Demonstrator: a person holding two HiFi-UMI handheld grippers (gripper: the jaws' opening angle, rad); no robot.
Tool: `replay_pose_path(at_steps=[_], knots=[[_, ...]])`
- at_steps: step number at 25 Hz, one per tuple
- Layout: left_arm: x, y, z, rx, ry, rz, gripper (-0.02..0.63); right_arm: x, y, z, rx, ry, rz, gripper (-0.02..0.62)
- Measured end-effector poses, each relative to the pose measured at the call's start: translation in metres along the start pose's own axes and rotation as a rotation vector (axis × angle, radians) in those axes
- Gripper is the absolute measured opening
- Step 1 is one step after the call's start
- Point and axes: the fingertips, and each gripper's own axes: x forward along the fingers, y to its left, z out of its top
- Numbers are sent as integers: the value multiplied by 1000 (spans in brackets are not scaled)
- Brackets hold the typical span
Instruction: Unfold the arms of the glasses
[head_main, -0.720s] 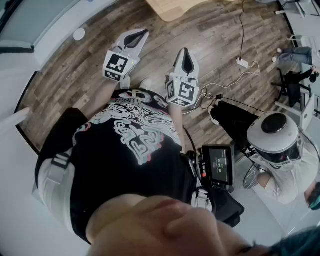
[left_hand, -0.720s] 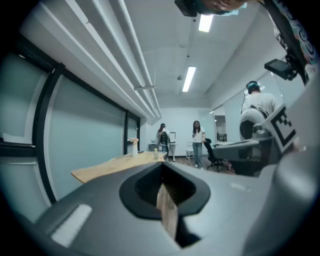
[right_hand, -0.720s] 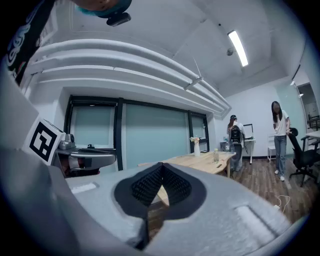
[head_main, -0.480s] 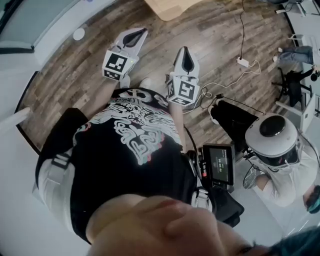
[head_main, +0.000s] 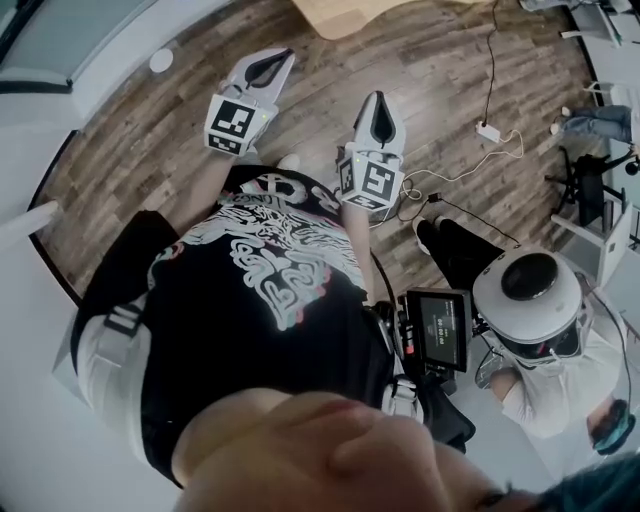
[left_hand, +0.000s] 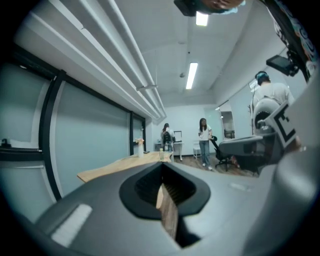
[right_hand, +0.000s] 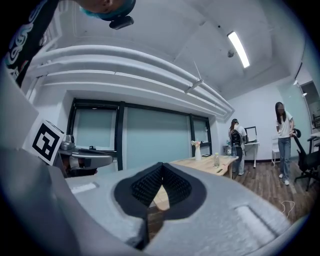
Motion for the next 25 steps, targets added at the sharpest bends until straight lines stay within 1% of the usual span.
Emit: replay_pose_path(at_steps=[6, 9, 12, 15, 17, 19, 22, 25], knots=[[10, 1, 4, -7, -5, 51, -12, -1, -24, 3, 15, -21, 19, 0], [16, -4, 7, 7, -5, 48, -12, 1, -33, 3, 19, -37, 18, 0], [24, -9, 6, 27, 10, 43, -12, 8, -39, 1, 23, -32, 35, 0], [40, -5, 2, 5, 20, 32, -12, 22, -46, -2, 0, -18, 43, 0], [52, 0, -1, -27, 18, 22, -12, 32, -54, -3, -9, -20, 31, 0], [64, 11, -4, -48, 12, 33, -12, 43, -61, -1, -25, -32, 12, 0], [89, 30, -8, -57, 7, 37, -12, 70, -71, 0, -33, -38, 0, 0], [124, 55, -16, -73, 23, 32, -12, 110, -80, -5, -16, -19, -1, 0]])
